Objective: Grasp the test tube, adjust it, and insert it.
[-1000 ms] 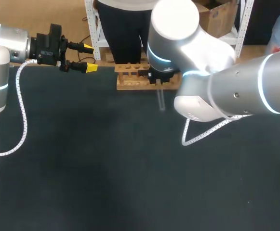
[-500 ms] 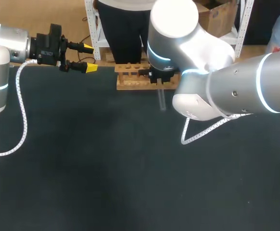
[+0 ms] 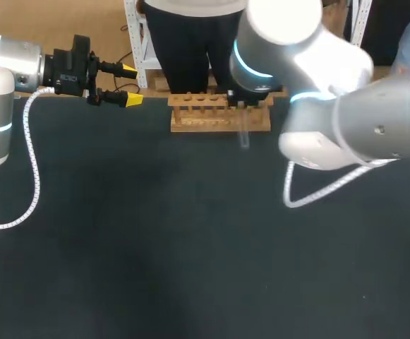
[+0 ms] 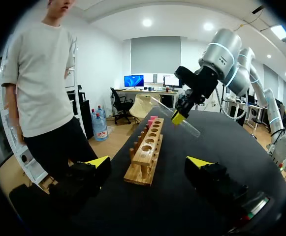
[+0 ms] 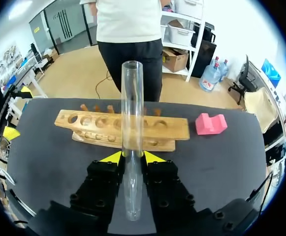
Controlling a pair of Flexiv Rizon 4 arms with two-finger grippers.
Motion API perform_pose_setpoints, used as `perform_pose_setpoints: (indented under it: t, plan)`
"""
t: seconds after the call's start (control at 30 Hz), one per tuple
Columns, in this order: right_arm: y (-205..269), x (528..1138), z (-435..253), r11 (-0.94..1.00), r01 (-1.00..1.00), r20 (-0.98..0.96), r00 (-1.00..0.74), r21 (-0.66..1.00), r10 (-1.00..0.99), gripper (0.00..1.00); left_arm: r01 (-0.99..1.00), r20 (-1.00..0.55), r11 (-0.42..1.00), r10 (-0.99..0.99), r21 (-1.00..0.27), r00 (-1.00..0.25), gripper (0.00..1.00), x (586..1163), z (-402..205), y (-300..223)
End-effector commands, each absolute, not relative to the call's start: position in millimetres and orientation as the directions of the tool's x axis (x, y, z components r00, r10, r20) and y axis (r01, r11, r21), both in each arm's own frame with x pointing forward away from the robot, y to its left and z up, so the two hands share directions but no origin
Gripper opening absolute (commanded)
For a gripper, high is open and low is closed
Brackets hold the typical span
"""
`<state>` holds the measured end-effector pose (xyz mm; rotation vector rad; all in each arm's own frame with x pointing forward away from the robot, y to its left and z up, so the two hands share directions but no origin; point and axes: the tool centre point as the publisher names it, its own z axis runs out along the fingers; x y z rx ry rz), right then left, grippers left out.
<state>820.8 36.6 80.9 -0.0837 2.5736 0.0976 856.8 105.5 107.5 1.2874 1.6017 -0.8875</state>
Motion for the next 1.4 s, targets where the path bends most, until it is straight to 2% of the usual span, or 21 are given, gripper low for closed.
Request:
perform_pose_setpoints:
  t: [0.03,1.4]
  plan:
    - [16,791,104,0.995,-0.082,-0.621,-0.783,0.063,-0.025,0.0,0.978,-0.931,0.209,0.355,-0.007,-0.082,1.0,857,107,106]
    - [1,774,123,0.99,-0.115,-0.678,-0.735,0.079,-0.031,0.0,0.978,-0.931,0.209,0.355,-0.007,-0.082,1.0,857,107,106]
